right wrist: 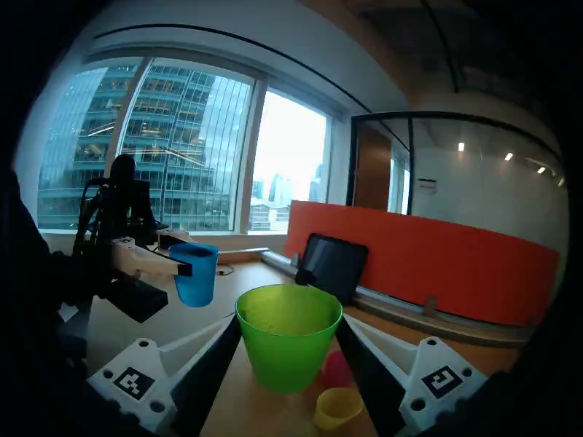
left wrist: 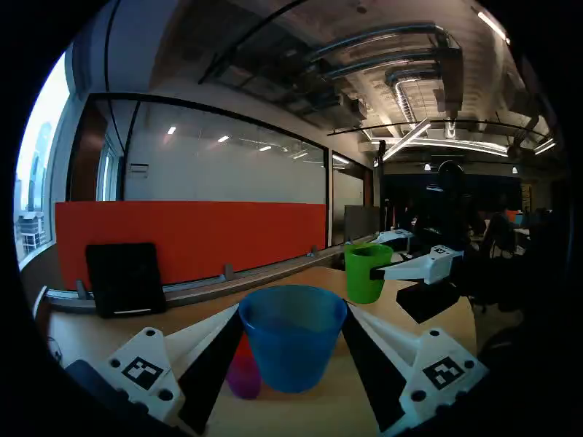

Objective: Pour water

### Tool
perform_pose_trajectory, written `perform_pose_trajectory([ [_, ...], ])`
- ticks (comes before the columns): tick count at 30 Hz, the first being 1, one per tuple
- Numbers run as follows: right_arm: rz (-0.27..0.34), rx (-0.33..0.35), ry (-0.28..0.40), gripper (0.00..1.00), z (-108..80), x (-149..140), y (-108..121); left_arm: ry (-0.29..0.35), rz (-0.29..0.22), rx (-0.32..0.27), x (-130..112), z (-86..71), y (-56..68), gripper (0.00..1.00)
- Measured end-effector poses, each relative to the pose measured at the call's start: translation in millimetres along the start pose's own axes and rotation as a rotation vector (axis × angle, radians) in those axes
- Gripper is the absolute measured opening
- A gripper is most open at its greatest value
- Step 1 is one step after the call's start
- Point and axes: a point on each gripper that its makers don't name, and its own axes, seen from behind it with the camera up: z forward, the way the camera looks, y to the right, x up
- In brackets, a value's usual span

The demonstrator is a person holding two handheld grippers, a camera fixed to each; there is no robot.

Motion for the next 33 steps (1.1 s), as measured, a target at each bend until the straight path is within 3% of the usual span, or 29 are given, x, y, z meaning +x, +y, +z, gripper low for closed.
perform_pose_trajectory([
  [17, 0.008, 0.015, 0.007, 0.91, 3.9, 1.6, -4.2, 0.006, 0.052, -0.002, 12.1, -0.9, -3.3, 0.88],
  [33, 0.037, 0.046, 0.032, 0.91, 9.5, 5.8, -16.0, -0.005, 0.156, 0.019, 22.6, 0.3, -6.7, 0.88],
])
